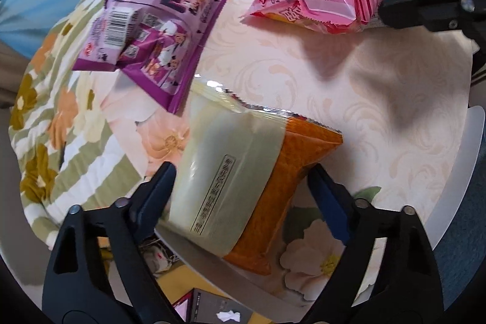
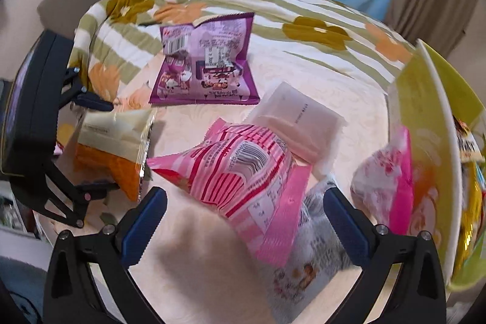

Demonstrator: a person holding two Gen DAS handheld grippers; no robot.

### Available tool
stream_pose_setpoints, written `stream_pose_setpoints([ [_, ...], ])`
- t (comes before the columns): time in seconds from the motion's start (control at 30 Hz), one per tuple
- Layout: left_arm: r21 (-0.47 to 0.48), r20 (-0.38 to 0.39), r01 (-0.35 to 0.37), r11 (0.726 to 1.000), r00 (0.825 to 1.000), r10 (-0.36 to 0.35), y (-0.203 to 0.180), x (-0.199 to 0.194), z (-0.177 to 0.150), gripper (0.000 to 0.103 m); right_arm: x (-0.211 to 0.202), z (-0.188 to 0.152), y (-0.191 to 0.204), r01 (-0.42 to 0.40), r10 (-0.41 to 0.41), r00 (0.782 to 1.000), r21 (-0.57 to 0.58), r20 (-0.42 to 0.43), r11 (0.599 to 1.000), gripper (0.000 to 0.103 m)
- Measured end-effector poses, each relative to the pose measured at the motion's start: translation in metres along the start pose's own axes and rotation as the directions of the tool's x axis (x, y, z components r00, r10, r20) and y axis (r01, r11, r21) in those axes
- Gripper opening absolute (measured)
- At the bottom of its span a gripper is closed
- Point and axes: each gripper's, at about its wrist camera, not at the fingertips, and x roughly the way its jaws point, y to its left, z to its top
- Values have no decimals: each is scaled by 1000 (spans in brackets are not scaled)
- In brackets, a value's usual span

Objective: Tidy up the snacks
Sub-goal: 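Grasp the orange-and-cream bag with the left gripper while the right grasps the pink striped bag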

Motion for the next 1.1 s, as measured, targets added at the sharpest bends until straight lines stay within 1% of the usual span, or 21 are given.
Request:
stream_pose_setpoints([
  [0.07,-4,-9,10,1000,1000,-10,0,2,4,77,4,2,1,-7,7,1000,-32,-6,999,103],
  [0.1,-10,-12,12,1000,1000,-12,1,3,6,76,6,3,2,-13,12,1000,-48,-6,999,103],
  [0.17,-26,-19,2,1000,1000,-3,1,4,9,65,10,4,4,-22,22,1000,-76,-7,997,103],
  [0.3,-87,-16,23,996,1000,-25,7,2,13,63,20,6,7,-30,28,999,-124,-21,992,103],
  [0.43,-137,-13,28,990,999,-30,14,2,14,61,29,10,7,-52,49,998,-135,-28,990,103],
  [0.57,-164,-15,18,986,1000,-20,14,2,15,61,39,13,8,-61,56,998,-160,-35,985,103],
  [0.7,-200,-18,39,979,999,-43,13,1,15,61,49,15,10,-63,56,997,-195,-44,979,102],
  [0.77,-212,-20,38,977,999,-43,12,1,15,61,51,15,10,-62,55,998,-201,-41,978,95],
  [0.8,-218,-20,42,975,999,-47,11,0,14,61,51,16,9,-63,57,998,-203,-39,977,93],
  [0.87,-230,-17,51,972,998,-56,11,-1,11,61,51,16,8,-63,58,998,-202,-32,977,86],
  [0.9,-237,-15,56,970,998,-61,11,-2,9,61,51,16,7,-67,61,998,-197,-32,978,84],
  [0.93,-245,-12,59,968,998,-64,11,-3,7,61,51,15,7,-68,63,998,-192,-31,979,81],
  [1.1,-270,6,77,960,997,-79,9,-12,-1,60,45,13,7,-72,69,997,-166,-25,984,75],
])
